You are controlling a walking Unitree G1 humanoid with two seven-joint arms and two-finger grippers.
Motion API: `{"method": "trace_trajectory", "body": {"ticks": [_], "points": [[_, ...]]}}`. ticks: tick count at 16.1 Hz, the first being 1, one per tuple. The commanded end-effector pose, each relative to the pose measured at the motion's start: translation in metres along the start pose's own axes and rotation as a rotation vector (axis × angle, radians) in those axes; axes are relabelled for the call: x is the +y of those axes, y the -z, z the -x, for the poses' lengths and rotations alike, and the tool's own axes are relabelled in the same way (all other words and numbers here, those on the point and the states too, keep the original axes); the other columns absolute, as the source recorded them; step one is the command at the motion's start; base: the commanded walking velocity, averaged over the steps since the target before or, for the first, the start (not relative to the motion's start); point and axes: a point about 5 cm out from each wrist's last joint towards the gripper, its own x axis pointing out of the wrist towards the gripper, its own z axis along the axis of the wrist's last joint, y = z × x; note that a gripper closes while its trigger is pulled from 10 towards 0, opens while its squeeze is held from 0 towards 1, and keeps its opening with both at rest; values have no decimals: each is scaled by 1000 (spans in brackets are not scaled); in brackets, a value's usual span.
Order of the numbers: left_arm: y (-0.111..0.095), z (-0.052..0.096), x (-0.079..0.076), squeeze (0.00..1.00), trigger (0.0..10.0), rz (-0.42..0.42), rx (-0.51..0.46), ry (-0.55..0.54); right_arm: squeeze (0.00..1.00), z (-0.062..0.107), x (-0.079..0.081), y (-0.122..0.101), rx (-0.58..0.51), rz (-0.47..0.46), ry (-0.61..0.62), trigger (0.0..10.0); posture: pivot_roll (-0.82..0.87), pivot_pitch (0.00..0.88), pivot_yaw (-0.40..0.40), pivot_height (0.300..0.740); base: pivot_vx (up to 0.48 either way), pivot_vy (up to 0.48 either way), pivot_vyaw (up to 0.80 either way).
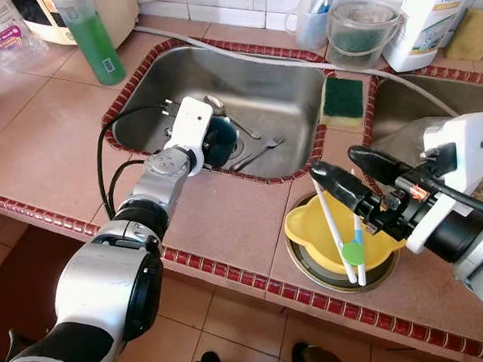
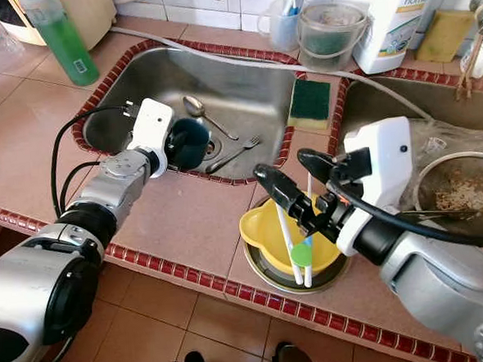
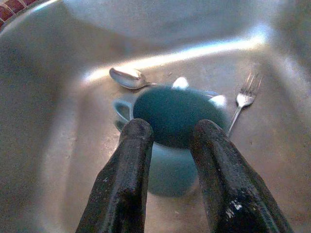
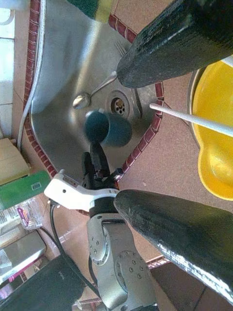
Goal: Kitchen organization
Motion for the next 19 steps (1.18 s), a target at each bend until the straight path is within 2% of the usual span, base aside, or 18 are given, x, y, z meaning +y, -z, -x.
{"method": "trace_trajectory", "body": {"ticks": [1, 3, 7, 11, 13, 14, 15, 16, 17, 18, 19], "points": [[10, 2, 4, 1000, 10000, -2, 55, 4, 0, -1, 2, 0, 1, 8, -11, 10000, -384, 245, 65, 740, 0, 0, 0], [8, 2, 6, 1000, 10000, -14, 55, 4, 0, -3, 1, -1, -7, 11, -15, 10000, -380, 236, 67, 740, 0, 0, 0], [-11, 3, 18, 1000, 10000, 72, -27, -8, 0, -17, -1, -4, -73, 32, -12, 10000, -330, 177, 67, 740, 0, 0, 0], [-25, 4, 24, 1000, 10000, 172, -131, 18, 0, -39, 0, 10, -99, 44, -31, 10000, -262, 103, 63, 740, 0, 0, 0], [-28, 6, 24, 945, 10000, 212, -176, 40, 0, -49, -3, 12, -131, 42, -33, 10000, -242, 67, 70, 740, 0, 0, 0], [-28, 6, 21, 812, 10000, 229, -203, 53, 0, -53, -4, 12, -152, 46, -29, 10000, -234, 47, 68, 740, 0, 0, 0], [-28, 8, 17, 47, 10000, 229, -251, 75, 0, -59, -7, 13, -184, 60, -11, 10000, -224, 29, 64, 740, 0, 0, 0], [-30, 12, 16, 0, 10000, 258, -312, 83, 0, -65, -9, 14, -214, 85, 21, 10000, -221, 22, 60, 740, 0, 0, 0], [-30, 14, 15, 0, 10000, 277, -344, 88, 0, -68, -10, 15, -230, 95, 38, 10000, -218, 14, 58, 740, 0, 0, 0], [-31, 21, 14, 0, 10000, 262, -402, 74, 0, -74, -13, 17, -249, 122, 81, 10000, -214, 7, 57, 740, 0, 0, 0], [-31, 23, 13, 0, 10000, 257, -420, 62, 0, -76, -15, 18, -253, 134, 99, 10000, -208, 0, 53, 740, 0, 0, 0]]}}
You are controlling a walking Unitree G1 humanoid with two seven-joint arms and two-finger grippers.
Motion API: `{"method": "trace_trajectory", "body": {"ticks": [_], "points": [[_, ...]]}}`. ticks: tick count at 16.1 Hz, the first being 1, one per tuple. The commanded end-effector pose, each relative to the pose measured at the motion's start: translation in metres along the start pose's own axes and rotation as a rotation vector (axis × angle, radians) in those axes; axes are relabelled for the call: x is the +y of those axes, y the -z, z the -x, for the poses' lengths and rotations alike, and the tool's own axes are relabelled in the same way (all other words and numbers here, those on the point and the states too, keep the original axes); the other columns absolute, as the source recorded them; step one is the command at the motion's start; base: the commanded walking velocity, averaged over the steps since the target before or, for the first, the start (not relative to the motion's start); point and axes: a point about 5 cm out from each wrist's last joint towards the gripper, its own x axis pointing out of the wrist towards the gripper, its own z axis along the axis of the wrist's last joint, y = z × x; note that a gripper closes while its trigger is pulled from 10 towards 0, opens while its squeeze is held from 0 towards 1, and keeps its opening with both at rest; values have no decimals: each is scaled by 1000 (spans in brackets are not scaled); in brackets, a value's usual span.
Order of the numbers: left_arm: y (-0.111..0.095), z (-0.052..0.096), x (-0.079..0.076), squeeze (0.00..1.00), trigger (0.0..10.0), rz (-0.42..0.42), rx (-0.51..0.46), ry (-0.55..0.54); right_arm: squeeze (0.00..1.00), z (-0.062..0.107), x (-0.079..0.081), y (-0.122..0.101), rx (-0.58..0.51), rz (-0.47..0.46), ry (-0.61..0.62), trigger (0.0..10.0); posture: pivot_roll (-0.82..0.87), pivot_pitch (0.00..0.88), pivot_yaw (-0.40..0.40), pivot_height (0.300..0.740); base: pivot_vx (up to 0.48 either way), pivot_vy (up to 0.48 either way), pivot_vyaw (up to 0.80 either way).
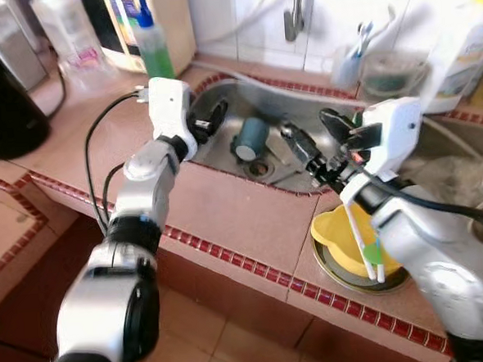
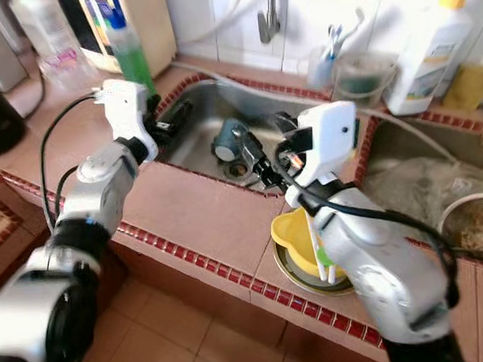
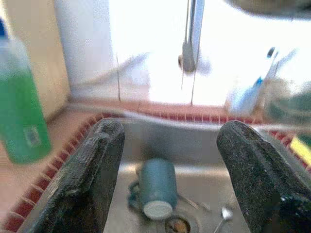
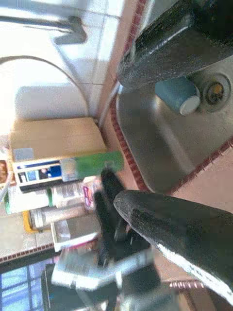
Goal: Kitchen organization
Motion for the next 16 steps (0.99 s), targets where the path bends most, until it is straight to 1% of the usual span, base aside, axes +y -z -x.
{"method": "trace_trajectory", "body": {"ticks": [1, 2, 3, 5, 6, 7, 9, 10, 11, 12, 13, 14, 16], "points": [[-7, 2, -1, 0, 10000, -24, -48, -9, 0, -4, 0, 0, -20, 32, 25, 10000, -203, 0, 50, 740, 0, 0, 0], [-8, 6, -3, 0, 10000, -16, -69, 3, 0, -7, -3, 2, -36, 51, 56, 10000, -200, 0, 49, 740, 0, 0, 0], [-12, 15, -6, 0, 10000, -15, -112, 1, 0, -11, -8, 5, -55, 112, 111, 10000, -196, 0, 47, 740, 0, 0, 0], [-17, 26, -8, 0, 10000, -10, -152, -10, 0, -12, -10, 9, -69, 152, 141, 10000, -184, 0, 41, 740, 0, 0, 0], [-15, 38, -7, 0, 10000, -33, -136, -22, 0, -11, -13, 13, -77, 188, 178, 10000, -177, 0, 40, 740, 0, 0, 0], [-10, 46, -7, 0, 10000, -28, -108, -13, 0, -10, -16, 15, -78, 199, 208, 10000, -176, 0, 42, 740, 0, 0, 0], [-6, 57, -6, 0, 10000, -61, -93, -7, 0, -7, -21, 20, -68, 190, 260, 10000, -168, 1, 38, 740, 0, 0, 0], [-4, 66, -5, 0, 10000, -77, -93, -10, 0, -3, -24, 25, -51, 194, 305, 10000, -165, 4, 38, 740, 0, 0, 0], [-2, 72, -6, 0, 10000, -77, -87, -13, 0, -1, -25, 30, -41, 199, 325, 10000, -163, 4, 38, 740, 0, 0, 0], [4, 79, -9, 0, 10000, -61, -81, -24, 0, 2, -25, 37, -23, 209, 339, 10000, -163, 3, 38, 740, 0, 0, 0], [11, 87, -15, 0, 10000, -76, -66, -34, 0, 6, -25, 46, -7, 223, 357, 10000, -168, 2, 37, 740, 0, 0, 0], [15, 91, -18, 0, 10000, -65, -58, -29, 0, 8, -25, 48, 0, 239, 363, 10000, -171, 2, 37, 740, 0, 0, 0], [16, 95, -23, 0, 10000, -67, -44, -4, 0, 10, -25, 48, 2, 233, 379, 10000, -175, 4, 36, 740, 0, 0, 0]]}}
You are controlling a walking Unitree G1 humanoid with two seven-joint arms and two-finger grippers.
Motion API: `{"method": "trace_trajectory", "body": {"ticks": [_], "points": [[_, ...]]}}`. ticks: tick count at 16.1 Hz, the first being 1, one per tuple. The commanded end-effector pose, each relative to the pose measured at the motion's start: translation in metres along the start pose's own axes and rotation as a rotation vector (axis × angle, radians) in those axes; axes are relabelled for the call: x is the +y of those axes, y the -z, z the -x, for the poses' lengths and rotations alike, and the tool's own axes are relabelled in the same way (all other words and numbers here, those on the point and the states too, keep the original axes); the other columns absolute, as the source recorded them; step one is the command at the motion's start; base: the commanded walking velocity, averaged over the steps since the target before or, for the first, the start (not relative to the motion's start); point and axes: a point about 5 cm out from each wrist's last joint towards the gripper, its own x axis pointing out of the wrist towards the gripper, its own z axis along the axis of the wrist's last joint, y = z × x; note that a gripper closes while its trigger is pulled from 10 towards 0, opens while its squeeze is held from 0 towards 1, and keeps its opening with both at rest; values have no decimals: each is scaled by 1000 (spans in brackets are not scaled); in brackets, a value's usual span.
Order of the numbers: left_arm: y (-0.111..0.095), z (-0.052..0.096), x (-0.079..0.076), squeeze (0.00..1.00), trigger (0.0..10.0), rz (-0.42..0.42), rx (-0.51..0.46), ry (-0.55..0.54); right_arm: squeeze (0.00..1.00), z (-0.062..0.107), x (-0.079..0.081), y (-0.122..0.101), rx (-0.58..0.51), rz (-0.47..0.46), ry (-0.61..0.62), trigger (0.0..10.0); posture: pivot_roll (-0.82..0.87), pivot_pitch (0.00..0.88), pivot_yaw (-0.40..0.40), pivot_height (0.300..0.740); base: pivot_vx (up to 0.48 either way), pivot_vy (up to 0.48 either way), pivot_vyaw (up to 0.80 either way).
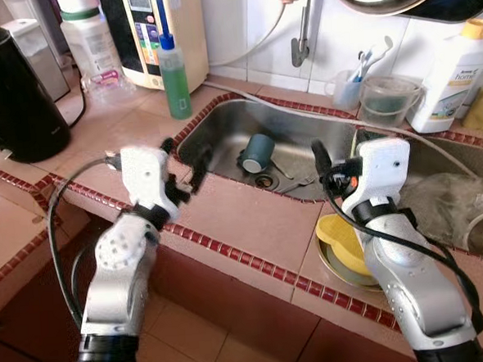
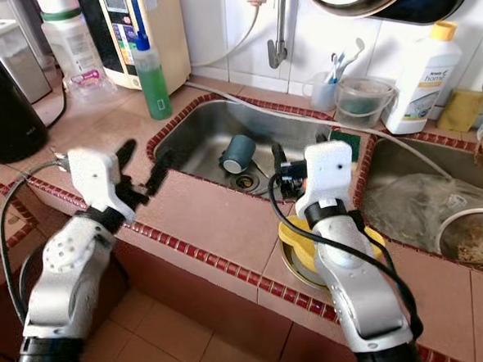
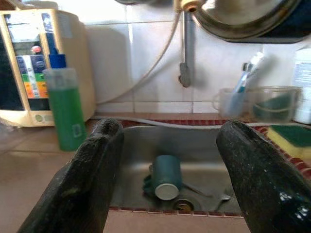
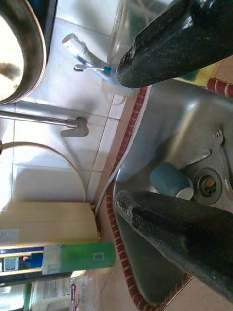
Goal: Kitchen organization
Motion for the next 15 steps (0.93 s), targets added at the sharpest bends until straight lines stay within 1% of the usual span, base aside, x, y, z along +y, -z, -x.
{"method": "trace_trajectory", "body": {"ticks": [1, 2, 4, 5, 6, 9, 10, 11, 12, 13, 14, 15], "points": [[-8, 2, -5, 0, 10000, -5, -14, 36, 0, 3, -3, -2, -12, 8, 18, 10000, -175, 6, 36, 740, 0, 0, 0], [-10, 4, -10, 0, 10000, -4, -9, 74, 0, 6, -4, 1, 0, 21, 25, 10000, -175, 9, 35, 740, 0, 0, 0], [-12, 6, -14, 0, 10000, -30, 1, 107, 0, 10, -5, 4, 17, 34, 28, 10000, -174, 12, 36, 740, 0, 0, 0], [-16, 12, -26, 0, 10000, -26, -5, 170, 0, 19, -6, 11, 53, 28, 47, 10000, -175, 15, 38, 740, 0, 0, 0], [-15, 14, -27, 0, 10000, -27, -7, 175, 0, 22, -6, 12, 57, 25, 54, 10000, -177, 17, 41, 740, 0, 0, 0], [-15, 14, -26, 0, 10000, -4, -15, 157, 0, 19, -7, 1, 8, -13, 89, 10000, -183, 19, 43, 740, 0, 0, 0], [-17, 14, -25, 0, 10000, -14, -36, 127, 0, 18, -9, -4, -25, -13, 112, 10000, -187, 21, 44, 740, 0, 0, 0], [-15, 14, -22, 0, 10000, -11, -49, 86, 0, 18, -11, -4, -35, 1, 119, 10000, -188, 21, 42, 740, 0, 0, 0], [-5, 15, -21, 0, 10000, -6, -21, 47, 0, 16, -14, -3, -40, 59, 118, 10000, -191, 18, 41, 740, 0, 0, 0], [-3, 16, -21, 0, 10000, 33, -33, 18, 0, 14, -17, -4, -45, 68, 125, 10000, -192, 17, 41, 740, 0, 0, 0], [-2, 16, -22, 0, 10000, 61, -25, 8, 0, 12, -18, -6, -51, 74, 123, 10000, -192, 16, 40, 740, 0, 0, 0], [-1, 15, -22, 0, 10000, 61, -7, 5, 0, 9, -20, -7, -59, 95, 117, 10000, -192, 16, 39, 740, 0, 0, 0]]}}
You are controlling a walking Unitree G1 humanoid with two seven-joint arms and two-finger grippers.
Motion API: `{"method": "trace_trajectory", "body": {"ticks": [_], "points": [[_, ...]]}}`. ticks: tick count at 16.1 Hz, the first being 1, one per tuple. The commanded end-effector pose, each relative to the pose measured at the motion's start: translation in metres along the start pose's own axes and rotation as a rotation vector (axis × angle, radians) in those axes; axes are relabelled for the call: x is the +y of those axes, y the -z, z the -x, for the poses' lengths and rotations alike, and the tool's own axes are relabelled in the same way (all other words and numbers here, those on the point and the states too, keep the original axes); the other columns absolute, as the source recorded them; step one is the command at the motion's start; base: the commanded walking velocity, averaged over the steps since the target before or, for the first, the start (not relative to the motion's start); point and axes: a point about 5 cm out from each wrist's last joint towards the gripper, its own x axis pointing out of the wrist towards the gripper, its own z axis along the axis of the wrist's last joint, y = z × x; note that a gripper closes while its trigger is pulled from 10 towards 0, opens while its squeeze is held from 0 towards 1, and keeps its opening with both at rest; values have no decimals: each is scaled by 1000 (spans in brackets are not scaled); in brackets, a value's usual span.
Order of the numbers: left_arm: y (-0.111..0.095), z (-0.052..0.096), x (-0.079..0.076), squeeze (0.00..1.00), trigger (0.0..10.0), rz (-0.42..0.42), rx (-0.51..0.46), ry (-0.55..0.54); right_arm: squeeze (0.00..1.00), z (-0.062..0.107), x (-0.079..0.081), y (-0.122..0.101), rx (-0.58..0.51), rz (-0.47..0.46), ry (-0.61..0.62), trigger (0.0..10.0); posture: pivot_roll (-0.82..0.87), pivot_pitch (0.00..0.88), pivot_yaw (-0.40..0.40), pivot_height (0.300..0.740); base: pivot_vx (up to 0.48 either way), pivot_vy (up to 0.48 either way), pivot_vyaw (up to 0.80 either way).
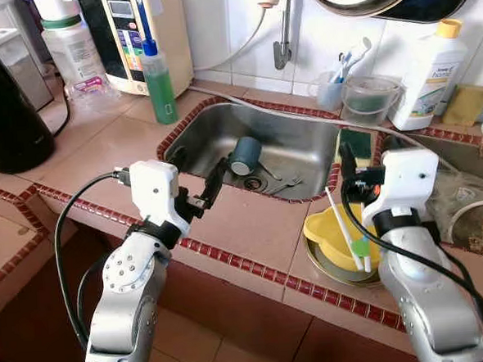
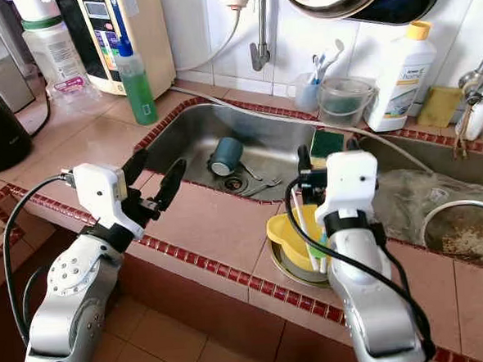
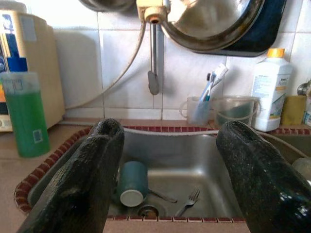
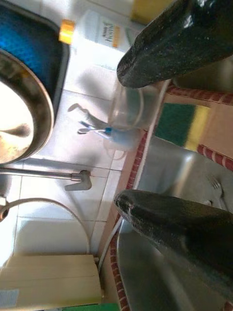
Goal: Kitchen organization
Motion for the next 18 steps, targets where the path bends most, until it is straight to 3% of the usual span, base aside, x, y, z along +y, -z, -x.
{"method": "trace_trajectory", "body": {"ticks": [1, 5, 12, 18], "points": [[1, 0, 2, 0, 10000, 11, 12, -16, 0, -4, -3, -3, -21, 20, -1, 10000, -192, 15, 37, 740, 0, 0, 0], [2, -2, 5, 0, 10000, 4, 12, -43, 0, -7, -6, -5, -34, 32, 0, 10000, -190, 7, 34, 740, 0, 0, 0], [1, -8, 12, 0, 10000, 43, 16, -86, 0, -12, -4, -5, -32, 36, -10, 10000, -192, 0, 34, 740, 0, 0, -782], [-2, -11, 12, 0, 10000, 52, -5, -90, 0, -15, -4, -8, -47, 44, -12, 10000, -193, 0, 30, 740, 0, 235, -777]]}}
